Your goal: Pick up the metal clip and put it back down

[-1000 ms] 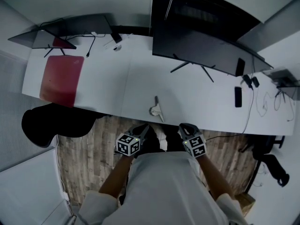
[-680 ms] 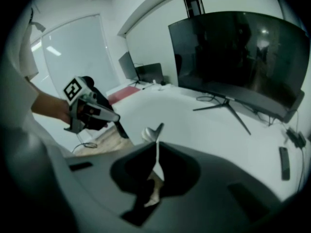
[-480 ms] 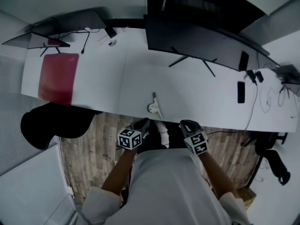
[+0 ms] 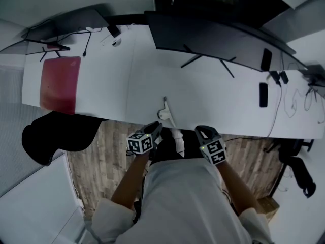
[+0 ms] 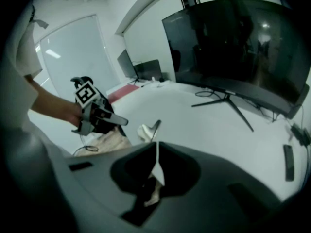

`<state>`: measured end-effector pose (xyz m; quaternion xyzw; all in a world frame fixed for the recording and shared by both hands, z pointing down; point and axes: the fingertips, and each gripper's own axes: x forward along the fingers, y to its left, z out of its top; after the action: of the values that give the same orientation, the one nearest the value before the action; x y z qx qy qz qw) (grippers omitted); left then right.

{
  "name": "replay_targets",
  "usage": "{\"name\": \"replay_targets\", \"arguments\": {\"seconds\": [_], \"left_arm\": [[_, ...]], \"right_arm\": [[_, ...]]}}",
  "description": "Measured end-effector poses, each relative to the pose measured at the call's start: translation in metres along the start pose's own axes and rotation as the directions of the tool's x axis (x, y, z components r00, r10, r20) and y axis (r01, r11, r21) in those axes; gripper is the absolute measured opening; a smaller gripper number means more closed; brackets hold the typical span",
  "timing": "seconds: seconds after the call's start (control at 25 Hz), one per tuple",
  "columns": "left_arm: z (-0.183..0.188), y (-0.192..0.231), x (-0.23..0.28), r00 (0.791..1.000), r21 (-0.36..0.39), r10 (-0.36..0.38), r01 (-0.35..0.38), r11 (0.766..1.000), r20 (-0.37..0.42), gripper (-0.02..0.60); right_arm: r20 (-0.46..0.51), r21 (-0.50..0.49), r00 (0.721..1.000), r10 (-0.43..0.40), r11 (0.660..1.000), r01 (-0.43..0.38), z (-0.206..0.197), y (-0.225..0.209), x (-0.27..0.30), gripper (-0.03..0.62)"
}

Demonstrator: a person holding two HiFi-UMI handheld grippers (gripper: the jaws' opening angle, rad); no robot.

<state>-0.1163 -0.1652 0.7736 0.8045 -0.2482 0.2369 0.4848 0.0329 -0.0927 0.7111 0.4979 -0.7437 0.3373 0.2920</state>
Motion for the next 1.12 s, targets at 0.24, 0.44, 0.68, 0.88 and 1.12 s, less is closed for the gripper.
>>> {"name": "replay_targets", "arguments": {"seconds": [0.24, 0.44, 0.68, 0.88, 1.12], "left_arm": [[-0.005, 0.015, 0.017, 1.000, -0.090, 0.005, -0.008, 0.996, -0.025, 0.143], [-0.012, 0.027, 0.031, 0.998, -0.118, 0.024, -0.031, 0.993, -0.063, 0.156], [-0.010, 0.032, 0.045, 0.996, -0.168, 0.019, -0.034, 0.985, -0.091, 0.171], [-0.014, 0.040, 0.056, 0.993, -0.206, 0.022, -0.046, 0.978, -0.120, 0.170], [-0.010, 0.040, 0.066, 0.993, -0.241, -0.017, -0.011, 0.970, -0.114, 0.096]], "right_arm": [[-0.017, 0.019, 1.000, 0.007, 1.000, -0.007, -0.004, -0.006, 0.007, 0.035], [-0.029, 0.028, 0.999, 0.020, 0.999, -0.020, -0.008, -0.007, 0.014, 0.035], [-0.047, 0.028, 0.998, 0.037, 0.999, -0.036, -0.014, -0.008, 0.021, 0.035], [-0.056, 0.038, 0.998, 0.041, 0.999, -0.039, -0.018, -0.011, 0.024, 0.035], [-0.061, 0.050, 0.997, 0.041, 0.998, -0.038, -0.021, -0.019, 0.024, 0.035]]}}
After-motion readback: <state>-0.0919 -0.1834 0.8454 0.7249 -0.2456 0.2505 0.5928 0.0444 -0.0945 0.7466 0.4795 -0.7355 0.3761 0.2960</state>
